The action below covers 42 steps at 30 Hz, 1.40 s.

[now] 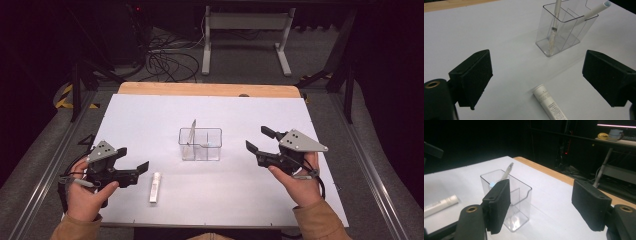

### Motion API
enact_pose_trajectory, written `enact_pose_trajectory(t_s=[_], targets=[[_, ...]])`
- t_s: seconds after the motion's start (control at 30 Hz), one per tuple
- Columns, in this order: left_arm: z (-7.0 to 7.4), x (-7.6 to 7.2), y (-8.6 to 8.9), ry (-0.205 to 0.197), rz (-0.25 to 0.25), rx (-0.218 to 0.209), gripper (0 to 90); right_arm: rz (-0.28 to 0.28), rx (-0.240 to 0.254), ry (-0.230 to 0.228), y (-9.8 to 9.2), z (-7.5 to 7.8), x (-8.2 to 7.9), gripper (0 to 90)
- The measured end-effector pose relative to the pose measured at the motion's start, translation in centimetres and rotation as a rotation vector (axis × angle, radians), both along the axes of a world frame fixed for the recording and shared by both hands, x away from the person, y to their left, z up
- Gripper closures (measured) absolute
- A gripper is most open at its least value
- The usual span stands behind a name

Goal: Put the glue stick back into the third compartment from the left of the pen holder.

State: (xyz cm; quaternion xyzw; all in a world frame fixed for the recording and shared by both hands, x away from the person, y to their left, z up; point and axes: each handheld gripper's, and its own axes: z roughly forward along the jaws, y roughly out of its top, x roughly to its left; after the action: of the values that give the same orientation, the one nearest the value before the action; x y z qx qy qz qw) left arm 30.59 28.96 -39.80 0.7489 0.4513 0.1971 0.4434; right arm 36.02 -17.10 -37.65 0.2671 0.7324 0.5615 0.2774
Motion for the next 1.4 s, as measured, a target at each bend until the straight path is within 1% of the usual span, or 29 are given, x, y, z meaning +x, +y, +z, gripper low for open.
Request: enact_pose_trajectory(t_s=[0.07, 0.2, 0.33, 0.37, 0.4, 0.47, 0.5, 0.53, 0.57, 0.6, 0.7, 0.73, 0.77, 0.83, 0.87, 0.9, 0.97, 1.03, 1.17, 1.27, 1.33, 1.4], targets=[[0.0, 0.0, -0.1, 0.008, 0.004, 0.009, 9.7, -0.004, -0.007, 0.001, -0.3, -0.2, -0.2, 31.5], [0.0, 0.1, -0.1, 0.020, 0.013, -0.003, 9.4, -0.009, -0.012, 0.010, -0.8, -0.7, -0.4, 31.1], [0.0, 0.1, -0.1, 0.029, 0.026, 0.003, 9.0, -0.019, -0.022, 0.023, -1.1, -1.1, -0.4, 30.7], [0.0, 0.1, -0.1, 0.035, 0.029, -0.001, 9.0, -0.021, -0.021, 0.018, -1.1, -1.1, -0.3, 30.7], [0.0, 0.1, -0.1, 0.036, 0.027, -0.004, 9.1, -0.024, -0.017, 0.021, -1.2, -1.1, -0.3, 30.7], [-0.1, 0.1, -0.1, 0.029, -0.006, 0.005, 9.2, -0.023, -0.019, 0.019, -1.2, -1.2, -0.4, 30.6], [-0.1, 0.1, -0.2, 0.027, -0.015, 0.008, 9.7, -0.021, -0.020, 0.019, -1.1, -1.3, -0.4, 30.7], [-0.1, 0.2, -0.4, 0.027, 0.001, -0.001, 10.7, -0.023, -0.021, 0.023, -1.1, -1.4, -0.4, 30.7], [-0.1, 0.2, -0.4, 0.027, 0.013, 0.001, 12.6, -0.024, -0.026, 0.021, -1.2, -1.4, -0.3, 30.6], [-0.1, 0.3, -0.4, 0.023, 0.011, 0.006, 13.7, -0.024, -0.027, 0.022, -1.2, -1.5, -0.3, 30.7], [-0.1, 0.4, -0.6, 0.060, 0.008, 0.005, 12.3, -0.034, -0.024, 0.023, -1.2, -1.5, -0.3, 30.7], [-0.1, 0.4, -0.7, 0.069, 0.019, 0.005, 12.3, -0.038, -0.024, 0.019, -1.3, -1.5, -0.2, 30.7], [0.0, 0.4, -0.8, 0.094, 0.028, 0.004, 12.3, -0.042, -0.025, 0.018, -1.3, -1.5, -0.2, 30.7], [0.1, 0.4, -1.2, 0.144, 0.055, 0.021, 11.8, -0.041, -0.022, 0.018, -1.4, -1.6, -0.3, 30.7], [0.2, 0.4, -1.4, 0.152, 0.069, 0.037, 11.4, -0.041, -0.021, 0.021, -1.4, -1.6, -0.3, 30.7], [0.2, 0.4, -1.7, 0.177, 0.083, 0.053, 10.7, -0.040, -0.021, 0.022, -1.4, -1.6, -0.3, 30.7], [0.3, 0.5, -2.1, 0.205, 0.090, 0.078, 9.9, -0.043, -0.019, 0.023, -1.5, -1.6, -0.3, 30.7], [0.3, 0.5, -2.4, 0.221, 0.100, 0.063, 9.9, -0.047, -0.020, 0.015, -1.5, -1.6, -0.3, 30.7], [0.3, 0.7, -2.6, 0.234, 0.115, 0.072, 9.7, -0.046, -0.016, 0.016, -1.6, -1.6, -0.3, 30.8], [0.3, 0.9, -2.5, 0.233, 0.094, 0.088, 9.8, -0.049, -0.014, 0.023, -1.6, -1.6, -0.3, 30.9], [0.2, 0.9, -2.6, 0.242, 0.097, 0.094, 11.2, -0.051, -0.017, 0.017, -1.7, -1.6, -0.3, 30.9], [0.1, 1.0, -2.6, 0.245, 0.087, 0.101, 12.0, -0.051, -0.015, 0.018, -1.7, -1.6, -0.3, 31.1]])
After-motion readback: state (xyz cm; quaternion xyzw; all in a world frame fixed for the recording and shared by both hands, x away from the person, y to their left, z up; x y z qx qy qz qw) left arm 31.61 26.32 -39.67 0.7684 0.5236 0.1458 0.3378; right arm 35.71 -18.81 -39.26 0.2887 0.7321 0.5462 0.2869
